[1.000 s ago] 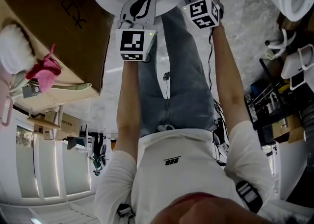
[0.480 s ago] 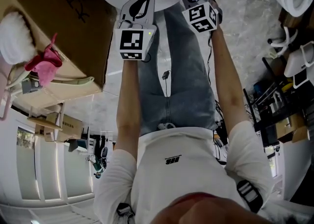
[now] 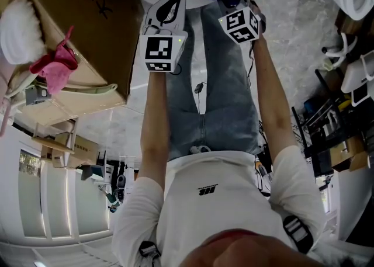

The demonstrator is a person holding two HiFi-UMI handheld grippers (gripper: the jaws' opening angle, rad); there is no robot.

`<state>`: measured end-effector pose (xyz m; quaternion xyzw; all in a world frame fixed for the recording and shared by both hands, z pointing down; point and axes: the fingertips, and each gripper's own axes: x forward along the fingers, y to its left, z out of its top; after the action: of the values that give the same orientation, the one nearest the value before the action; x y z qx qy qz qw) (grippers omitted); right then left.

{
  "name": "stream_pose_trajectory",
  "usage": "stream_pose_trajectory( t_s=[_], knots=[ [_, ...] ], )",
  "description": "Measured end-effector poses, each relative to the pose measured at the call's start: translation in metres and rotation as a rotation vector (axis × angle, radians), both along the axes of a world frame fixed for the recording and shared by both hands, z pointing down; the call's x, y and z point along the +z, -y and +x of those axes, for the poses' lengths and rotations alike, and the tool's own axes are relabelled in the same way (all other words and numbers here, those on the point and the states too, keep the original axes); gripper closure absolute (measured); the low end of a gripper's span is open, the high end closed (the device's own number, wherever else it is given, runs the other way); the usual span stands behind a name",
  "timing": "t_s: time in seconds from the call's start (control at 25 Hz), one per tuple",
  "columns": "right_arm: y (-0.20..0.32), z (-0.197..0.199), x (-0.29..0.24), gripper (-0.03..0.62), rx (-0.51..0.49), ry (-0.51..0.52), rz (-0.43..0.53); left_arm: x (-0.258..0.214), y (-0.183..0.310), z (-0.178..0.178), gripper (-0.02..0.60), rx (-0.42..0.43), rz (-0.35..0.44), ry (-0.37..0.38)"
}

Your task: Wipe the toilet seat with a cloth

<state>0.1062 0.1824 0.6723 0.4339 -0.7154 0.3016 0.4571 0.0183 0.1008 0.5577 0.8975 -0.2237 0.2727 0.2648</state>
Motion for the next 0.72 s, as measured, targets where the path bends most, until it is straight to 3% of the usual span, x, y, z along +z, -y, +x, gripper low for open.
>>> stream_pose_trajectory(
  t_s=[0.72],
  knots=[
    [-0.019, -0.070, 0.002, 0.505, -0.097, 0.029, -0.032, 0.004, -0.002, -0.057, 0.571, -0.085, -0.013, 0.007]
  ],
)
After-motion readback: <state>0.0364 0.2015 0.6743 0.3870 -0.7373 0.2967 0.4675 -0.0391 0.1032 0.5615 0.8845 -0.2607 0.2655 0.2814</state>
